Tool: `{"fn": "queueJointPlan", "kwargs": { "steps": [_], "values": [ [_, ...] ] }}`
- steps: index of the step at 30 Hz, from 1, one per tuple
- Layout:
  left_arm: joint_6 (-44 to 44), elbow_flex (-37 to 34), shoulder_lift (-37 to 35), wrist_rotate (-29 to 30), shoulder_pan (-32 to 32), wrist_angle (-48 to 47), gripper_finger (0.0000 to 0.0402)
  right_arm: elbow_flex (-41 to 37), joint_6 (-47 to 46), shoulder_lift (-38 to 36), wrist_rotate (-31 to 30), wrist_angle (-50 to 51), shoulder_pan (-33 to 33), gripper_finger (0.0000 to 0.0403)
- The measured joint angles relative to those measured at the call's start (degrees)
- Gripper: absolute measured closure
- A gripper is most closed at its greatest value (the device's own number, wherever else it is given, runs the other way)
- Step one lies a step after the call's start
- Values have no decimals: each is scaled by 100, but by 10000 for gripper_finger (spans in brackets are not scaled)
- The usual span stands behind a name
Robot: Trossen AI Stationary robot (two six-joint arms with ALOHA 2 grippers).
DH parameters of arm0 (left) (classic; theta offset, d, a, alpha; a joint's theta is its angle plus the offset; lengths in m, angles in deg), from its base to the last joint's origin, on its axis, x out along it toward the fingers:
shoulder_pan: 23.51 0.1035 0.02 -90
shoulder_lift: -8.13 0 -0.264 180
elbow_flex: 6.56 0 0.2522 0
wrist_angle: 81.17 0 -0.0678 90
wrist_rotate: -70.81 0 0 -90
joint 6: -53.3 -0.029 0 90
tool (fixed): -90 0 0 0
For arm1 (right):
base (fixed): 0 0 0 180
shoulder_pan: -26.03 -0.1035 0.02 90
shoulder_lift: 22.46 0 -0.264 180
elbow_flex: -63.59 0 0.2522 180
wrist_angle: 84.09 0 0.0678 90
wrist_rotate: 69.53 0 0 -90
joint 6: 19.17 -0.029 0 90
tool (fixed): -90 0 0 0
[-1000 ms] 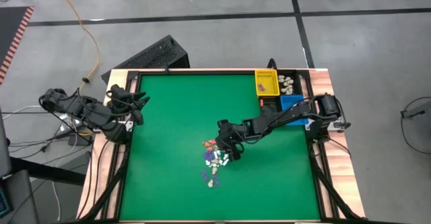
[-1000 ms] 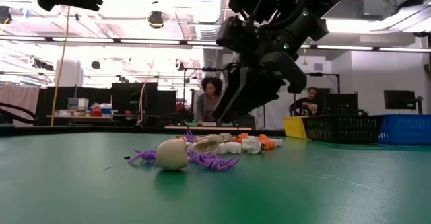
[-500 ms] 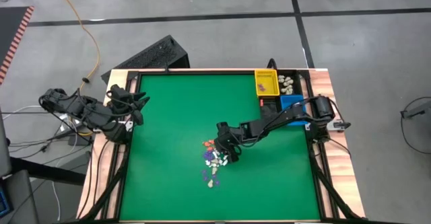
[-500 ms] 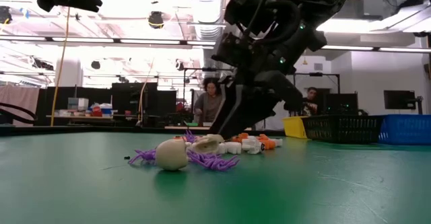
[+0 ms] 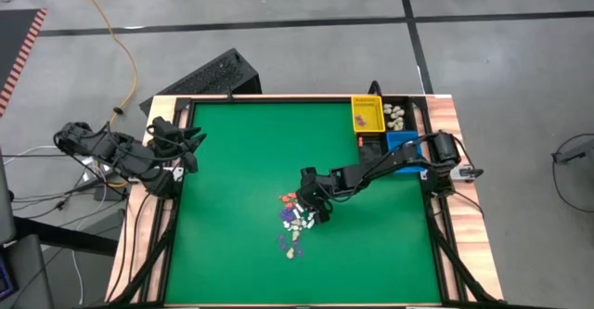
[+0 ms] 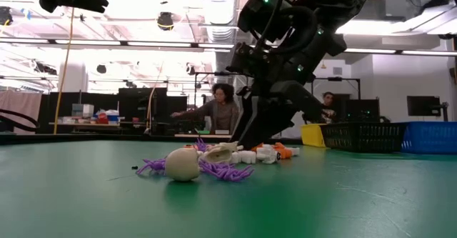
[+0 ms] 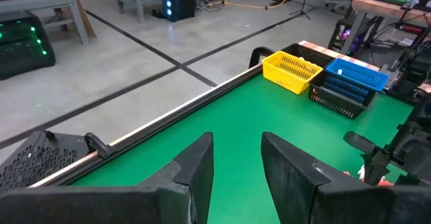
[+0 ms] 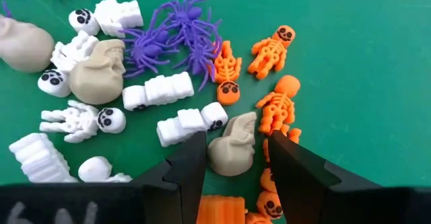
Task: Sort Halloween decoration
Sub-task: Put the gray skull toy into the top black basket
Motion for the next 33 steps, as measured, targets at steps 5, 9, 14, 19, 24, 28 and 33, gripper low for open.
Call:
{"fn": "queueJointPlan", "kwargs": {
  "steps": [5, 9, 14, 19, 24, 28, 33],
  "values": [
    [11, 0, 0, -4, 0, 0, 288, -2, 0, 0, 2, 1, 12, 224],
    [12, 0, 0, -2, 0, 0, 288, 0, 2, 104, 11, -34, 75, 234],
    [13, 0, 0, -26, 0, 1, 288, 9, -1, 211, 22, -103, 63, 246],
    [13, 0, 0, -37, 1, 0, 288, 9, -23, 216, -78, -91, 63, 266],
    [13, 0, 0, -39, 1, 0, 288, 7, -20, 205, -150, -92, 63, 291],
    [12, 0, 0, -42, 1, 0, 288, 5, -17, 208, -166, -91, 66, 295],
    [11, 0, 0, -42, 1, 0, 288, 142, -14, 222, -166, 26, 66, 293]
  ]
}}
